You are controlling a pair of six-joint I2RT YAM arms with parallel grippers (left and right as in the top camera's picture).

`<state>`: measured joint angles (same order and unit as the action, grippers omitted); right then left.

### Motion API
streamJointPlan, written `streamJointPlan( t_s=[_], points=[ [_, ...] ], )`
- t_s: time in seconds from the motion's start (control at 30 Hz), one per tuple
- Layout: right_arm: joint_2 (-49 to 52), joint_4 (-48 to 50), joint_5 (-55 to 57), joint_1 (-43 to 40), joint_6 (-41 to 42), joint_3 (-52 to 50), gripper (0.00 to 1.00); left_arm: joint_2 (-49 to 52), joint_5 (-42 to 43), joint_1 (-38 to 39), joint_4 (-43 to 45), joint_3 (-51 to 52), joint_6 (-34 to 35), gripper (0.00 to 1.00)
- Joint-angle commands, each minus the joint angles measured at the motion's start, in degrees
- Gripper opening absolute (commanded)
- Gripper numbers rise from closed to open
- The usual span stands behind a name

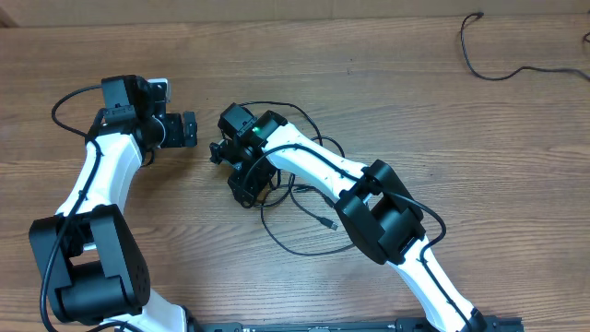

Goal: Untangle cables

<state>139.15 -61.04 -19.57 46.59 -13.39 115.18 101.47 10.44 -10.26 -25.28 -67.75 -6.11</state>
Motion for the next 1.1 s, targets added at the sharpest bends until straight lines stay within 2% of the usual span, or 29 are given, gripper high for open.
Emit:
streamJointPlan(
  t_s=[0.0, 0.07, 0.2, 0.27, 0.53, 1.07],
  points=[
    [1.68, -0.04, 0.26, 0.17, 0.15, 0.28, 0.35, -1.4, -0.35, -0.22, 0.02, 0.09, 0.55, 1.0],
    [1.68, -0.04, 0.26, 0.17, 0.15, 0.28, 0.3, -1.4, -0.35, -0.22, 0.02, 0.09, 0.55, 1.0],
    [1.68, -0.11, 0.22, 0.17, 0.17, 0.28, 0.1, -1.4, -0.35, -0.22, 0.02, 0.09, 0.55, 1.0],
    [1.68, -0.13, 0.22, 0.17, 0.17, 0.28, 0.04, -1.4, -0.35, -0.22, 0.02, 0.09, 0.55, 0.99],
    [1.53, -3.28, -0.04, -1.18, 0.2, 2.54, 0.04, -1.4, -0.35, -0.22, 0.02, 0.09, 0.55, 1.0],
    [-4.37, -16.79, -2.78, -7.45, 0.13, 21.68, 0.04, -1.4, -0.35, -0.2, 0.02, 0.09, 0.55, 1.0]
  ],
)
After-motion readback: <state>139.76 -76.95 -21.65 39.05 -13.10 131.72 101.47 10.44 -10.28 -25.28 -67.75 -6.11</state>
